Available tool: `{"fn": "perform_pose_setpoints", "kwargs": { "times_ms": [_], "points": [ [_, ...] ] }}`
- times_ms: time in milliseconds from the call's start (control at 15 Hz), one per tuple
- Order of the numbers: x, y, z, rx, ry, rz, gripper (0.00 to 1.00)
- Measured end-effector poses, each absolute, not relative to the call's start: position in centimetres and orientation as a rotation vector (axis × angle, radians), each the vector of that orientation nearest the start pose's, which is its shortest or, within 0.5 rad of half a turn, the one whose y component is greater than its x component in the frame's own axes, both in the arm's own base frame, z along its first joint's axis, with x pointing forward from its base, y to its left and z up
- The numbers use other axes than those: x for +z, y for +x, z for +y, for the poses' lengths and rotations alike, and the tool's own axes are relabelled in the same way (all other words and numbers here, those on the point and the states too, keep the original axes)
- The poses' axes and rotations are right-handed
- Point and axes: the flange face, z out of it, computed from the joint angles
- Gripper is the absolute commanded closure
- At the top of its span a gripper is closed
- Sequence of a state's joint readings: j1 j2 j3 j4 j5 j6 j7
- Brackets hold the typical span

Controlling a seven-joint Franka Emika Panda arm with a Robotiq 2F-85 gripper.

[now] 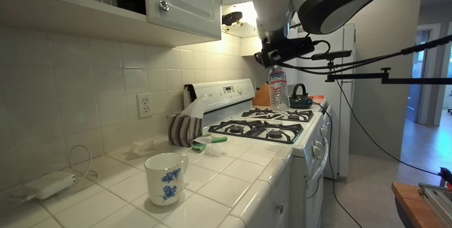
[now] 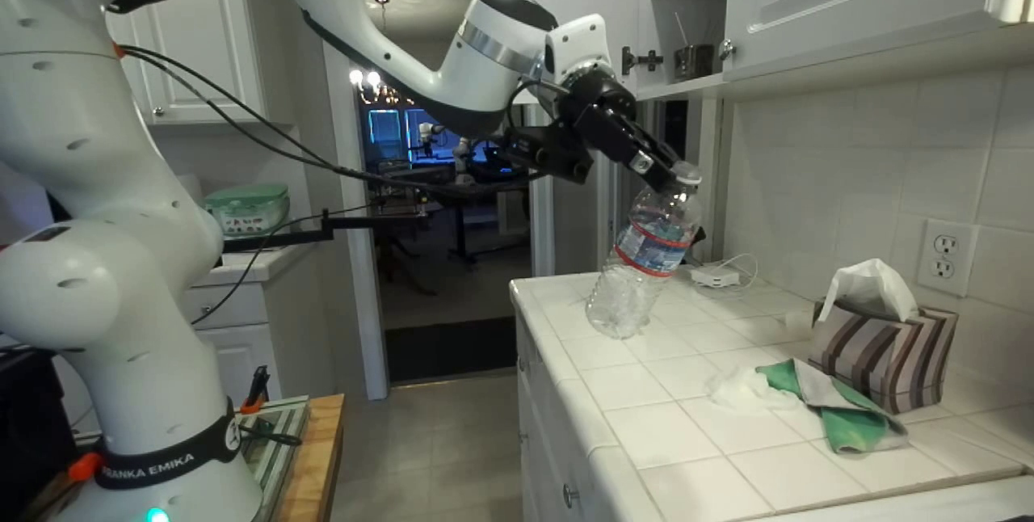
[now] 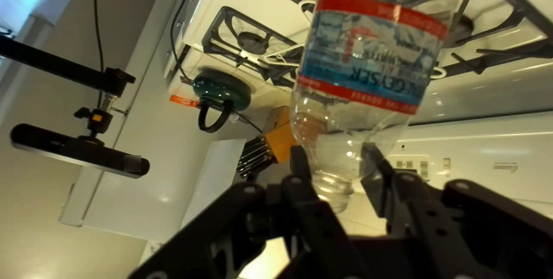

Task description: Open the cabinet and take out a bottle from the cabinet

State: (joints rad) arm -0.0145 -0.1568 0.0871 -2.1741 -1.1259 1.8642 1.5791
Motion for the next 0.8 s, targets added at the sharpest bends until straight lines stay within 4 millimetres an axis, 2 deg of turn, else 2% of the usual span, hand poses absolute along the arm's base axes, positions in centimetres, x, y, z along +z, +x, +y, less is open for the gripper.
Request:
{"fn": "perform_pose_setpoints", "kwargs": {
  "times_ms": [333,667,733,800],
  "points": [
    [45.8,52.8,-1.9,0.897,1.607,-1.134,0.90],
    [43.2,56.2,-1.3,0.891,1.404,-1.136,0.90],
    [42.6,57.0,-1.3,0.879,1.405,-1.132,0.65],
    [42.0,57.8,-1.2,0.861,1.432,-1.120,0.65]
  ]
}}
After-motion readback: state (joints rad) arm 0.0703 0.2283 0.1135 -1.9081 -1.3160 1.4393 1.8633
